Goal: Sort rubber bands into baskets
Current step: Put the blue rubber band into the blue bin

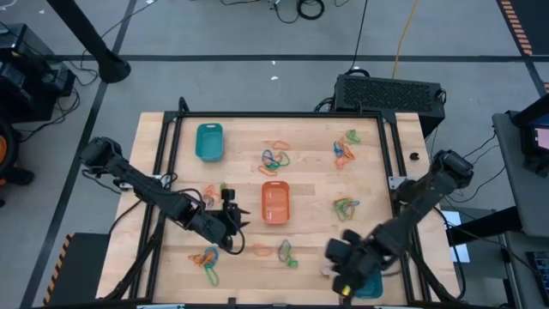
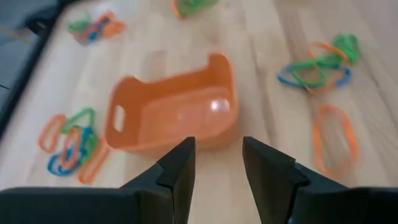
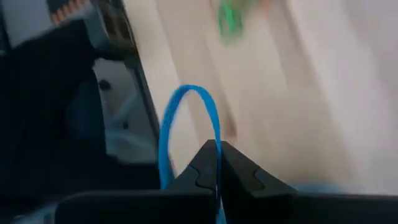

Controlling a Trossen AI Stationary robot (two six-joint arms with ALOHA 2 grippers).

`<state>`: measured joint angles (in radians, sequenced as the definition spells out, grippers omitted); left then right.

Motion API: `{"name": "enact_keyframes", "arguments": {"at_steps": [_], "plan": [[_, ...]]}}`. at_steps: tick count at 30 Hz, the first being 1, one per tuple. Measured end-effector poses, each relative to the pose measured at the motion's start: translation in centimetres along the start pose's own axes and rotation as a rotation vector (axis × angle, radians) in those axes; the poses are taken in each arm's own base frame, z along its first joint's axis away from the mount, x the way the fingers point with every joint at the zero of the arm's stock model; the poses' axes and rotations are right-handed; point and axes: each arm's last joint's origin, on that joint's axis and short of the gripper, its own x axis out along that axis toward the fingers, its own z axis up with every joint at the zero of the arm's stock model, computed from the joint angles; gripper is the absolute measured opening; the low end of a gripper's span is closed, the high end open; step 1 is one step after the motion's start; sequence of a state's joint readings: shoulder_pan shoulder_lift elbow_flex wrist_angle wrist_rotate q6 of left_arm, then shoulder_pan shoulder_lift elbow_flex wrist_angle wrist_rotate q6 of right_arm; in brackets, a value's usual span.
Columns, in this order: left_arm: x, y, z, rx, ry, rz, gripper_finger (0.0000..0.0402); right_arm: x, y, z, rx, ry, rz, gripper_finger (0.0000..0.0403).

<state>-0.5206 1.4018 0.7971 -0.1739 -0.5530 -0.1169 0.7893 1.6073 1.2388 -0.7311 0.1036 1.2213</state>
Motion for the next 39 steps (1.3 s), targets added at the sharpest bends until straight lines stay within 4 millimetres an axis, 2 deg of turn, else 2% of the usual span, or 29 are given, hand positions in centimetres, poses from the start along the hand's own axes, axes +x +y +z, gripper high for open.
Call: {"name": "enact_keyframes", "arguments": {"at_steps": [4,7,10,13,17,23,31,36,39], "plan": [[0.5,0.4,-1.0,-0.036,-0.117,0.016,0.0142,-0.3,0.5,-3.1,0.108,0.059,-0.031,0.0],[0.5,0.9,-2.7,-0.073,-0.175,0.02,0.0142,-0.1,0.7,-5.1,0.171,0.08,-0.069,0.0],[0.0,1.9,-3.6,-0.133,-0.242,0.03,0.0142,0.3,0.2,-6.4,0.24,0.083,-0.16,0.0],[-1.0,2.6,-3.5,-0.209,-0.353,0.017,0.0142,1.3,-0.7,-7.4,0.301,0.082,-0.314,0.0],[-2.3,3.1,-2.7,-0.239,-0.477,-0.03,0.0142,2.1,-1.6,-7.6,0.351,0.071,-0.439,0.0],[-3.1,2.9,-2.5,-0.206,-0.515,-0.139,0.0142,2.5,-1.6,-7.4,0.394,0.065,-0.453,0.0008],[-3.3,2.6,-2.4,-0.192,-0.522,-0.164,0.0142,2.4,-2.4,-6.5,0.461,0.203,-0.536,0.0066],[-3.3,2.6,-2.4,-0.189,-0.521,-0.17,0.0142,2.6,-2.5,-5.6,0.406,0.263,-0.516,0.0106],[-3.3,2.6,-2.5,-0.188,-0.518,-0.169,0.0142,1.9,-2.5,-4.7,0.377,0.329,-0.476,0.0122]]}}
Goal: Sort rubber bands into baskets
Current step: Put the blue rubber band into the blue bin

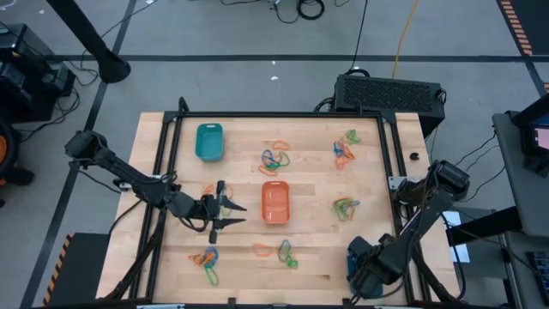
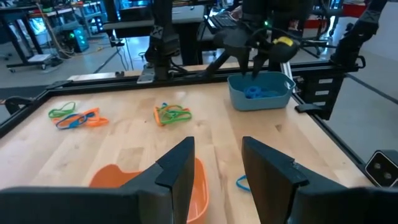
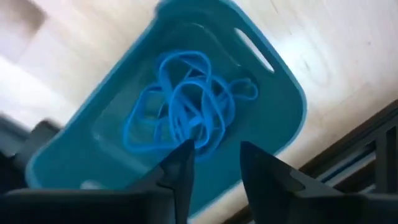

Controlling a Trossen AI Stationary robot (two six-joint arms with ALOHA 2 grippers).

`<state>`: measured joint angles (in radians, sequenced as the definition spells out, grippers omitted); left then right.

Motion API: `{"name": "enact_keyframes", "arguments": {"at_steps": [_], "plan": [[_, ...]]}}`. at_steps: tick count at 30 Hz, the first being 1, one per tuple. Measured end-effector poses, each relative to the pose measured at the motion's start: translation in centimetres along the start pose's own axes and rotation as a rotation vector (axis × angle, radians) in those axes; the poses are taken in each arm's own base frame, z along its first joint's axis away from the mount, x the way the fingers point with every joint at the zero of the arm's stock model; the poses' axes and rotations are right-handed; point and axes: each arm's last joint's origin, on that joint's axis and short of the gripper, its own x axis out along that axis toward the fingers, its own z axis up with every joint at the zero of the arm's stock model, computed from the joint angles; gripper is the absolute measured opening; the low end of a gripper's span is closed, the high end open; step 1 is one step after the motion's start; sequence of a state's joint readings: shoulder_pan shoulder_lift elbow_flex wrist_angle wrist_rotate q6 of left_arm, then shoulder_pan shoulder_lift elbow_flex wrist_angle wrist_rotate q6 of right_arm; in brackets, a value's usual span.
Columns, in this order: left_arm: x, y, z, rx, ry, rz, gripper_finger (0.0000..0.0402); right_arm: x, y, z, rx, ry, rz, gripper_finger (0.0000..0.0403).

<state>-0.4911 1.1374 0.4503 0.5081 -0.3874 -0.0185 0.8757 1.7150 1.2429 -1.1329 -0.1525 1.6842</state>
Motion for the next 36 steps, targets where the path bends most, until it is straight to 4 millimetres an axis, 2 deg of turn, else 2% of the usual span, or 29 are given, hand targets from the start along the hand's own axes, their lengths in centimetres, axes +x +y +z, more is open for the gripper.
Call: {"name": "enact_keyframes", "arguments": {"at_steps": [6,9,13,17,22,27,31,36], "plan": [[0.0,0.0,0.0,0.001,0.002,0.0,0.0142,-2.7,-0.2,2.3,-0.033,-0.068,0.097,0.0124],[0.0,0.0,0.0,0.001,0.002,0.0,0.0142,-3.5,-0.8,4.2,-0.048,-0.118,0.093,0.0116],[0.0,0.0,0.0,0.0,0.002,0.0,0.0142,-4.1,-1.8,8.1,-0.073,-0.211,0.015,0.0104],[0.0,0.0,0.0,0.0,0.002,-0.012,0.0142,-4.8,-3.4,13.2,-0.069,-0.272,-0.043,0.0094],[0.0,-0.1,0.0,0.001,0.003,-0.016,0.0142,-5.7,-6.9,19.7,-0.031,-0.324,-0.123,0.0091],[0.0,-0.1,-0.1,0.002,0.005,-0.017,0.0142,-6.2,-11.8,24.9,0.073,-0.34,-0.205,0.0099],[0.0,-0.1,-0.4,0.016,0.04,-0.016,0.0142,-5.4,-15.4,27.8,0.199,-0.347,-0.22,0.0117],[0.0,0.0,-0.7,0.029,0.07,-0.016,0.0142,-2.6,-19.4,29.6,0.337,-0.324,-0.225,0.0147]]}}
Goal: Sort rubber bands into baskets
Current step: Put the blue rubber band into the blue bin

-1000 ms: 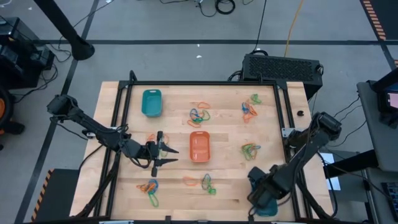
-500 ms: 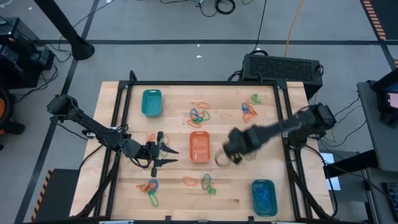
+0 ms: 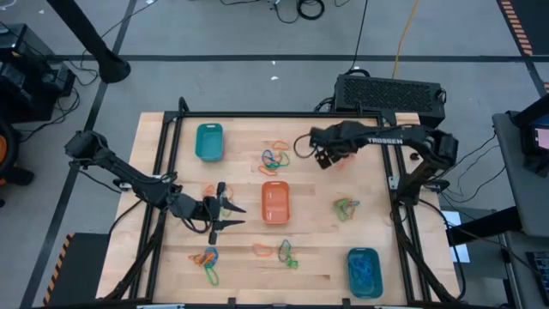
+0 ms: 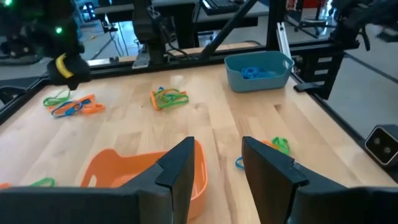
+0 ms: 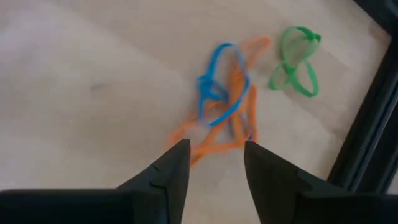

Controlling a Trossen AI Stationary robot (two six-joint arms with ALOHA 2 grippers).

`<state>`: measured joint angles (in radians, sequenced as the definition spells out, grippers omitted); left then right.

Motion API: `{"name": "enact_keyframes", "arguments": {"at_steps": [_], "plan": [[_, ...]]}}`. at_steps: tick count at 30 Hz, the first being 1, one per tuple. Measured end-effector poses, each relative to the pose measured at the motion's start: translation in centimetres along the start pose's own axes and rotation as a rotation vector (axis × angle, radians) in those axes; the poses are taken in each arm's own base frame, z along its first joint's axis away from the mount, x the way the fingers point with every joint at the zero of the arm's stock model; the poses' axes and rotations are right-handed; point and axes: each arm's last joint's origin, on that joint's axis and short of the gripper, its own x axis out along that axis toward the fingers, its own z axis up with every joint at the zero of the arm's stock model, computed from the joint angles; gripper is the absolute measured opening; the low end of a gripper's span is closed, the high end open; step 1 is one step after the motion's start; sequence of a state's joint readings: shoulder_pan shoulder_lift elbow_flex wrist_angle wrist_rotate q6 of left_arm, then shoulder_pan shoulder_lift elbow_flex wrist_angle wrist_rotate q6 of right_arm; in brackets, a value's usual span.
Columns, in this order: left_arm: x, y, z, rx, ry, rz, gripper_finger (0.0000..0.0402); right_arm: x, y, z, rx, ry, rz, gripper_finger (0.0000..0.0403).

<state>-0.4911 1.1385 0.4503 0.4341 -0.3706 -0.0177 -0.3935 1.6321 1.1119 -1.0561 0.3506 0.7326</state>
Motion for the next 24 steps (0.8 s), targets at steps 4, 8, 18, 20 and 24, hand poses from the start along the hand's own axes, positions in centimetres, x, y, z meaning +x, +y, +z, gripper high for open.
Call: {"name": "enact_keyframes", "arguments": {"at_steps": [4,8,18,20,24], "plan": [[0.1,0.2,0.0,0.0,0.004,0.007,0.0142,2.5,-1.0,0.6,0.032,-0.024,0.017,0.0166],[0.2,0.6,-0.1,-0.004,0.008,0.026,0.0142,4.1,-1.7,0.9,0.042,-0.04,0.04,0.0171],[0.4,1.3,-0.3,-0.006,0.034,0.059,0.0142,5.9,-2.9,1.4,0.052,-0.073,0.053,0.017],[0.4,1.3,-0.3,-0.005,0.036,0.059,0.0142,6.1,-3.0,1.3,0.056,-0.068,0.05,0.0165],[0.4,1.3,-0.3,-0.005,0.036,0.059,0.0142,6.5,-3.3,1.1,0.061,-0.055,0.045,0.0144]]}}
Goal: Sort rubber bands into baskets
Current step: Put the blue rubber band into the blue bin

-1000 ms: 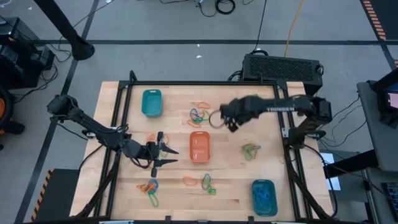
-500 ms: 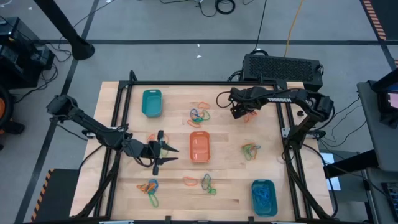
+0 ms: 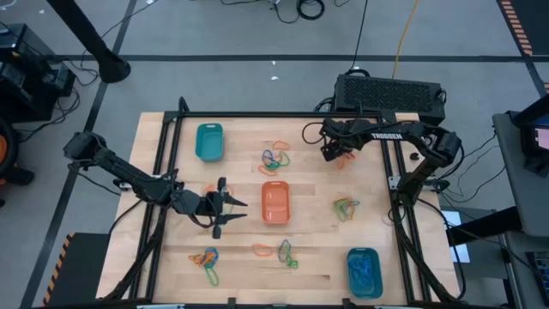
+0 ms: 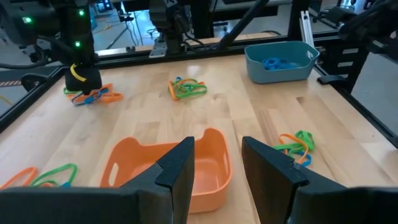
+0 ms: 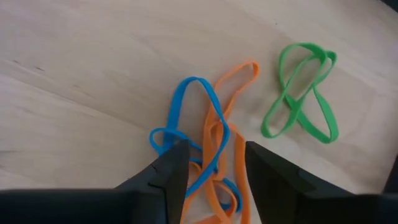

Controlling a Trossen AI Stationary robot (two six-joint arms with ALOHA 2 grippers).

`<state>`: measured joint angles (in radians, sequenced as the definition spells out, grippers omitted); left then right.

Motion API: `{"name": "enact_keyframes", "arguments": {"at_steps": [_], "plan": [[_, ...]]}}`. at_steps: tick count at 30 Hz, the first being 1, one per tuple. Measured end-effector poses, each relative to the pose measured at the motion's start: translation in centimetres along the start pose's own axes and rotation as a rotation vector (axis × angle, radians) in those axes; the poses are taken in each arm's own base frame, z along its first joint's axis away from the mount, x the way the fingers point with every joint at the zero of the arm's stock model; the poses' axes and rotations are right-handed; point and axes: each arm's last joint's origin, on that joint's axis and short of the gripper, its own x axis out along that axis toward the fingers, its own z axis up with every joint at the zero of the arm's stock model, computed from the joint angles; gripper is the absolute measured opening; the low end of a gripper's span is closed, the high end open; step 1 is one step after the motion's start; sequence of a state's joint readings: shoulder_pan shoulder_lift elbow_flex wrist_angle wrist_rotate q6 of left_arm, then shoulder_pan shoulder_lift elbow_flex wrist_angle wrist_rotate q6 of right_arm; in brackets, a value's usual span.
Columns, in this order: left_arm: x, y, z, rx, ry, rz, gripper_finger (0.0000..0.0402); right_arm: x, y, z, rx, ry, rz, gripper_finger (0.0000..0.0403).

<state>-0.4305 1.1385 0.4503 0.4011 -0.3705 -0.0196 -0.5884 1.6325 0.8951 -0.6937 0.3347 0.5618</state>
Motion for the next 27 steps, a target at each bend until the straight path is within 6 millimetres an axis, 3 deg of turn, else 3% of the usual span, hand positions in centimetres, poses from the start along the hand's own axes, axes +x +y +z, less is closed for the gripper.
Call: {"name": "enact_keyframes", "arguments": {"at_steps": [23,27], "plan": [[-0.01,-0.02,0.0,0.0,0.0,-0.001,0.0142,0.26,0.03,-0.2,-0.001,0.024,0.042,0.0006],[-0.01,-0.02,0.0,0.0,0.0,-0.001,0.0142,0.24,0.12,-0.02,-0.001,0.009,0.051,0.0003]]}}
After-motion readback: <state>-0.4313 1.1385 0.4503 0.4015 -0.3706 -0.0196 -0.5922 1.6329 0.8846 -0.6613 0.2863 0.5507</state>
